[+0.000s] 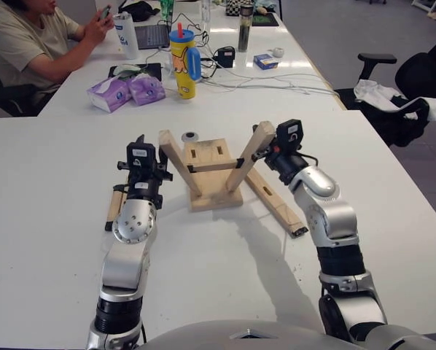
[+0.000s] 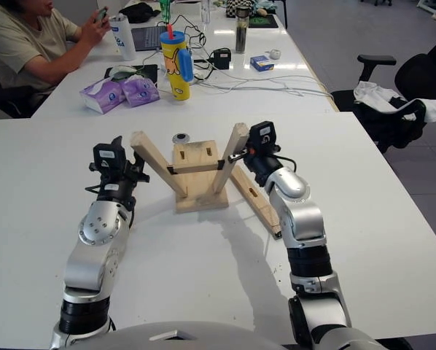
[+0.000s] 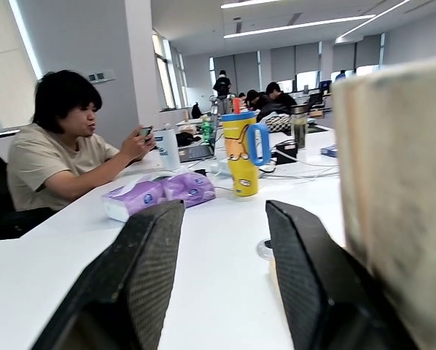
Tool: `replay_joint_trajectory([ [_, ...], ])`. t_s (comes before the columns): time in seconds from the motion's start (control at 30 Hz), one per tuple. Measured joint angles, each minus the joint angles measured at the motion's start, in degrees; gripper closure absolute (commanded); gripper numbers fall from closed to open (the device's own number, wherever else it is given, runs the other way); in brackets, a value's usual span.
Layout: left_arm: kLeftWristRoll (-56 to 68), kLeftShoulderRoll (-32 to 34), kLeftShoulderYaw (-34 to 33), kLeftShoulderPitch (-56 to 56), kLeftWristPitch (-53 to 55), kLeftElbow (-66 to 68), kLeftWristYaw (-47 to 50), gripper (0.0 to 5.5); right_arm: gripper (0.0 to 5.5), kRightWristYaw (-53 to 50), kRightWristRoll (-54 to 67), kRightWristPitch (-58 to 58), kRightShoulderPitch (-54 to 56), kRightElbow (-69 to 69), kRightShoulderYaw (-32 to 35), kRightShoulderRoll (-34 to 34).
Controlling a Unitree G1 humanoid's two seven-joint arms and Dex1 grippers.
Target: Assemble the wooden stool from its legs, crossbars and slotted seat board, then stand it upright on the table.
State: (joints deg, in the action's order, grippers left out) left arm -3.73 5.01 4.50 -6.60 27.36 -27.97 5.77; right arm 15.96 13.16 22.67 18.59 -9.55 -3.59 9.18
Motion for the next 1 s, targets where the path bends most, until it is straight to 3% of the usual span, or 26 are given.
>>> replay_joint_trajectory([
  [0.27,-1.26,0.37,-0.67,-1.66,4.15,1.4,-1.31,3.41,5.5,-7.17,-5.14,4.16,-6.42,-2.38,-1.77,-2.16],
  [0.4,-1.32,2.34,-5.75,4.6,5.32,-0.48,-1.71,3.41,5.5,-12.22,-6.35,4.76,-10.38,-7.5,5.49,-0.86],
  [0.57,-1.34,3.25,-11.48,1.2,1.57,-1.62,-0.09,3.41,5.5,-14.91,-5.91,6.61,-11.12,-12.82,9.55,-1.22],
  [0.63,0.07,3.39,-9.39,-1.78,-0.07,-1.57,-3.16,3.41,5.5,-12.85,-5.5,6.71,-9.92,-13.78,6.01,-1.88],
  [0.7,-0.49,3.05,-1.45,-3.95,-0.24,-0.71,-7.39,3.41,5.5,-9.37,-7.08,7.46,-7.03,-13.87,-3.39,-2.67],
  [0.73,-1.64,4.04,-0.69,-3.97,0.0,-0.17,-7.48,3.41,5.5,-9.2,-8.59,8.13,-6.51,-13.47,-4.79,-1.67],
  [0.87,-4.21,6.04,0.2,-3.84,3.04,3.56,-7.96,3.41,5.5,-6.51,-12.47,11.18,-6.17,-8.65,-11.05,0.74],
  [1.0,-4.01,9.0,-4.07,-3.72,3.51,6.67,-9.28,3.41,5.5,-2.22,-11.86,11.08,-6.38,-3.64,-11.4,2.14],
])
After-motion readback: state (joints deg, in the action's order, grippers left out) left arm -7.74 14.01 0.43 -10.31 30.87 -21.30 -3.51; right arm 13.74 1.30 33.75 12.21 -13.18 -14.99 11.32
